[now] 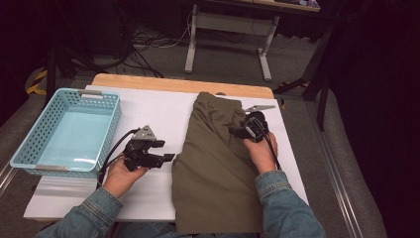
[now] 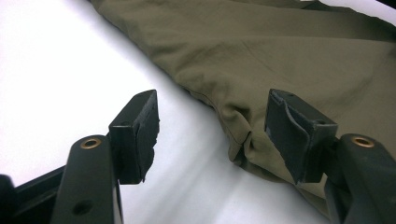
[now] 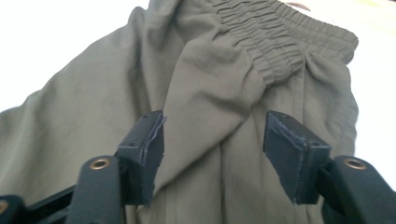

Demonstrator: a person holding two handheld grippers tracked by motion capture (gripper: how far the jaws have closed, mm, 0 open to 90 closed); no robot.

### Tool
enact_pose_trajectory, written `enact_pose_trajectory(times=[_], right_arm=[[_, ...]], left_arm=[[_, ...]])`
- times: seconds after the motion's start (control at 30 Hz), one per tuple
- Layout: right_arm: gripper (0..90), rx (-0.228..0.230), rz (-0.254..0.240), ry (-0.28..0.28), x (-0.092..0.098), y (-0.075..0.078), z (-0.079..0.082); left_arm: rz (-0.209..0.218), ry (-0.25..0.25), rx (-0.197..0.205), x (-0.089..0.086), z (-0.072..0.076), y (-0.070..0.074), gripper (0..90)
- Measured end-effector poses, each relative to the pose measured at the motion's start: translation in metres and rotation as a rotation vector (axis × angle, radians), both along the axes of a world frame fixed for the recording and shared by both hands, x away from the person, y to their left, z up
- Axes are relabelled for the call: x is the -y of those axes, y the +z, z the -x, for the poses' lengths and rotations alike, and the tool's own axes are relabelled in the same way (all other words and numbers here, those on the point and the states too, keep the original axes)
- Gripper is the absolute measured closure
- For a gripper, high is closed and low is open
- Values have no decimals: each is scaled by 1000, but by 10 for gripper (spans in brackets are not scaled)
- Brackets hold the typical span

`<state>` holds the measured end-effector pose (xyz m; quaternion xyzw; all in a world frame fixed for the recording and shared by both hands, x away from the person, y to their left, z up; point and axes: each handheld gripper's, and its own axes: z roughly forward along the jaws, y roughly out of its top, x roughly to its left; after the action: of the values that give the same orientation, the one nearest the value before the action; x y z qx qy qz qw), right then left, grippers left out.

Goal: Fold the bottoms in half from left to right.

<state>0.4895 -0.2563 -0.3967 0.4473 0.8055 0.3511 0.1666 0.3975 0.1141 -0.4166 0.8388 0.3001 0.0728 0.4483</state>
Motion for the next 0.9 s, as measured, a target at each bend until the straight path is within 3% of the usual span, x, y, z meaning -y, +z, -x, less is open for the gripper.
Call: enact_pose_trajectory(times=[0.23, 0.43, 0.57, 0.63, 0.73, 0.77, 0.8, 0.87, 0.9], right_arm=[[468, -49, 10, -41, -8, -12, -27], [393, -83, 25, -66, -11, -22, -41], [404, -107, 37, -83, -13, -30, -48], [448, -132, 33, -89, -14, -31, -51], [647, -167, 70, -76, -19, -31, -54], [792, -158, 110, -76, -22, -29, -54], [874, -154, 123, -73, -23, -28, -54], [900, -110, 163, -72, -27, -21, -52], [900, -66, 204, -72, -29, -14, -50]], left_arm=[[3, 15, 22, -1, 2, 1, 354], [-4, 16, 31, -1, 3, 1, 349], [0, 13, 52, 0, 5, 1, 348], [-2, 13, 52, 0, 6, 1, 349], [-2, 13, 53, 1, 6, 0, 351], [-6, 8, 52, 1, 5, 0, 351], [-9, 7, 54, 1, 6, 0, 353], [-7, 9, 54, 1, 6, 0, 355], [-6, 8, 54, 1, 6, 0, 355]])
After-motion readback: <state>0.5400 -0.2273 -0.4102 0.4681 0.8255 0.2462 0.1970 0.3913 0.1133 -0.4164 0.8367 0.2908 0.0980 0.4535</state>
